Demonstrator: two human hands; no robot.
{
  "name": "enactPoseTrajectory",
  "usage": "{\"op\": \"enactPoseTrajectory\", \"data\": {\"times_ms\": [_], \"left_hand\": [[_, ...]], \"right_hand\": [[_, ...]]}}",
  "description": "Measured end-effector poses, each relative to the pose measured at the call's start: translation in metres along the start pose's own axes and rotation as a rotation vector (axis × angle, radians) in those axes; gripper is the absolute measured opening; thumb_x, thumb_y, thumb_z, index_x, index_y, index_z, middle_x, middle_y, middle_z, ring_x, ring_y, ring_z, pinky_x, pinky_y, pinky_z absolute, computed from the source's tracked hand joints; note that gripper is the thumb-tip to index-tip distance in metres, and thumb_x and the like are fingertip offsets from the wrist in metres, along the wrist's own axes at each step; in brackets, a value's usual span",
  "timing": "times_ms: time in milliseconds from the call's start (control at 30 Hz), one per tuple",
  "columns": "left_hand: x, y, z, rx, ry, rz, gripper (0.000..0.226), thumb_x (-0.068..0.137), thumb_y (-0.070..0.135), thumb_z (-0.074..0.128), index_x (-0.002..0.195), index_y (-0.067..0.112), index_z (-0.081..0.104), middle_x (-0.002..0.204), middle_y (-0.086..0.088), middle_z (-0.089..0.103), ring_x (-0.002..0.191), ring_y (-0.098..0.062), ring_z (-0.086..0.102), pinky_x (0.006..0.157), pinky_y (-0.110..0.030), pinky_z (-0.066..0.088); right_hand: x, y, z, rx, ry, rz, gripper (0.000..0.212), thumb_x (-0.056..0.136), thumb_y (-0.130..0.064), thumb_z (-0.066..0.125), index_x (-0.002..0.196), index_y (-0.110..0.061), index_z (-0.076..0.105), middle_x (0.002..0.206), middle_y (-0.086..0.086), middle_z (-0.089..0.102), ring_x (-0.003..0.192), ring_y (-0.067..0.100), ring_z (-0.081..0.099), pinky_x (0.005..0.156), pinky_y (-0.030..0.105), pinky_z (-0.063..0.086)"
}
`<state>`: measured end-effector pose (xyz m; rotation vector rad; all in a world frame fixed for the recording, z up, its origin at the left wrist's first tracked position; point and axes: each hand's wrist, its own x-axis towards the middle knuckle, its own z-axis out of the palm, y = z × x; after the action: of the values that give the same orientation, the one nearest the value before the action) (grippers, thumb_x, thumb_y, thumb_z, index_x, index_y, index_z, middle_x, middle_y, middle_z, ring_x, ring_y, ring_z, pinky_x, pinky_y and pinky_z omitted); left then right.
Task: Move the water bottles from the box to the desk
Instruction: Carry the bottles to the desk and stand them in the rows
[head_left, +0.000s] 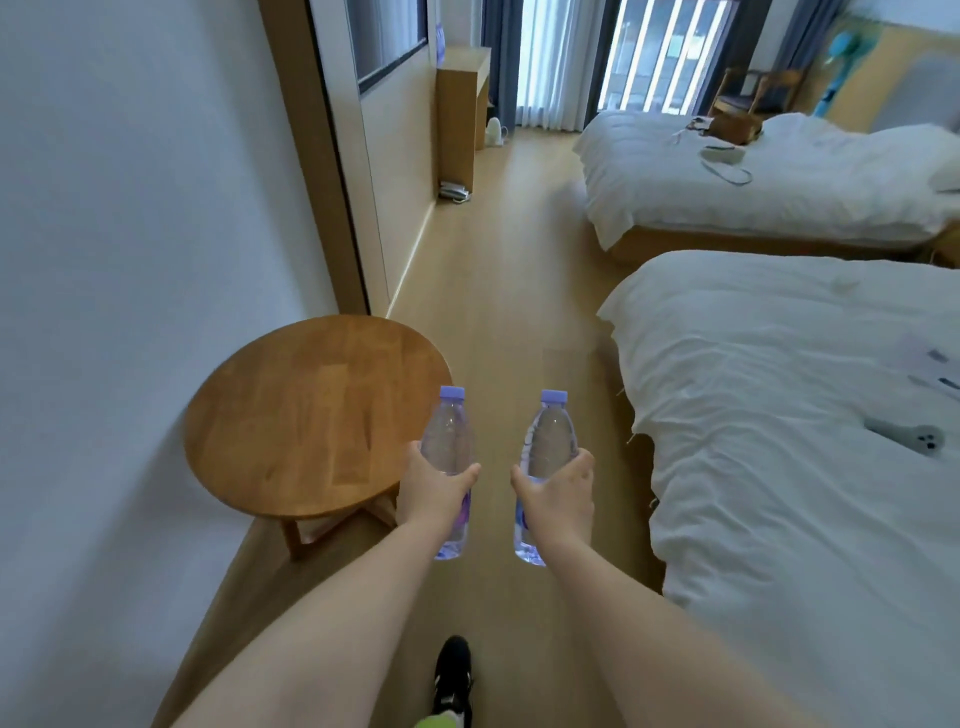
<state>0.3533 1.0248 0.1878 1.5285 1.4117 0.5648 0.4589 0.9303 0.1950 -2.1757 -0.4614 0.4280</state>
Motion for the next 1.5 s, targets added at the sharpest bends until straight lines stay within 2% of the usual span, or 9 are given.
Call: {"op": "enactPoseTrajectory", "data": {"times_ms": [67,167,300,433,600,867,1000,1133,1500], "left_hand": [[0.048,0.021,0.013,-0.046,-0.035,-0.002,0.069,0.07,0.039,0.08,0.122,0.018,0.04,0.115,-0.002,0.058,0.103,-0.023,0.058,0.087,-0.039,0.048],[0.114,0.057,0.027,-0.038,-0.095,0.051,0.067,0.069,0.038,0.081,0.118,0.023,0.038,0.112,0.001,0.057,0.095,-0.018,0.056,0.079,-0.031,0.044],[0.194,0.105,0.047,0.025,-0.12,0.066,0.076,0.069,0.043,0.079,0.128,0.022,0.036,0.116,0.001,0.056,0.101,-0.022,0.058,0.084,-0.036,0.047],[0.269,0.147,0.074,0.04,-0.11,0.086,0.081,0.07,0.042,0.079,0.133,0.018,0.034,0.118,-0.001,0.056,0.1,-0.022,0.057,0.079,-0.032,0.044],[0.361,0.187,0.122,0.061,-0.054,0.043,0.074,0.071,0.043,0.077,0.127,0.019,0.036,0.118,-0.001,0.056,0.093,-0.023,0.058,0.083,-0.038,0.049],[0.513,0.284,0.21,0.081,0.05,-0.025,0.075,0.071,0.044,0.075,0.129,0.019,0.035,0.127,0.0,0.052,0.103,-0.028,0.059,0.086,-0.039,0.049],[0.586,0.341,0.235,0.098,0.116,-0.026,0.074,0.071,0.045,0.075,0.128,0.019,0.036,0.127,0.0,0.052,0.102,-0.026,0.059,0.075,-0.033,0.044],[0.664,0.382,0.259,0.147,0.183,-0.047,0.076,0.07,0.049,0.073,0.128,0.016,0.035,0.128,-0.002,0.05,0.105,-0.028,0.059,0.073,-0.033,0.043],[0.936,0.472,0.309,0.242,0.143,-0.057,0.073,0.072,0.049,0.072,0.125,0.014,0.035,0.123,-0.005,0.052,0.103,-0.031,0.06,0.077,-0.038,0.048]], "right_hand": [[0.045,-0.023,0.015,-0.014,0.014,-0.004,0.083,0.079,-0.044,0.073,0.138,-0.007,0.03,0.133,0.008,0.046,0.108,0.027,0.058,0.088,0.043,0.052],[0.108,-0.058,0.031,-0.021,0.04,-0.004,0.081,0.079,-0.045,0.073,0.137,-0.008,0.03,0.13,0.007,0.047,0.105,0.025,0.058,0.085,0.039,0.052],[0.187,-0.097,0.046,-0.006,0.055,0.008,0.08,0.078,-0.046,0.073,0.136,-0.01,0.031,0.125,0.005,0.048,0.1,0.021,0.058,0.082,0.037,0.052],[0.269,-0.123,0.06,0.021,0.069,0.023,0.085,0.078,-0.047,0.071,0.14,-0.009,0.028,0.129,0.005,0.047,0.103,0.023,0.058,0.083,0.04,0.052],[0.38,-0.142,0.083,-0.007,0.033,-0.001,0.087,0.078,-0.047,0.073,0.142,-0.01,0.027,0.133,0.006,0.045,0.109,0.023,0.057,0.088,0.042,0.054],[0.586,-0.197,0.103,-0.081,-0.047,-0.058,0.086,0.079,-0.043,0.074,0.142,-0.01,0.027,0.135,0.006,0.045,0.112,0.024,0.056,0.09,0.041,0.053],[0.676,-0.241,0.11,-0.093,-0.062,-0.092,0.086,0.08,-0.044,0.072,0.143,-0.008,0.026,0.137,0.008,0.044,0.114,0.027,0.055,0.09,0.041,0.051],[0.759,-0.275,0.13,-0.117,-0.057,-0.114,0.087,0.081,-0.044,0.071,0.144,-0.007,0.024,0.138,0.01,0.043,0.117,0.029,0.054,0.091,0.04,0.049],[1.0,-0.38,0.237,-0.111,0.012,-0.047,0.076,0.082,-0.046,0.068,0.136,-0.006,0.031,0.132,0.008,0.046,0.111,0.03,0.055,0.084,0.038,0.048]]}}
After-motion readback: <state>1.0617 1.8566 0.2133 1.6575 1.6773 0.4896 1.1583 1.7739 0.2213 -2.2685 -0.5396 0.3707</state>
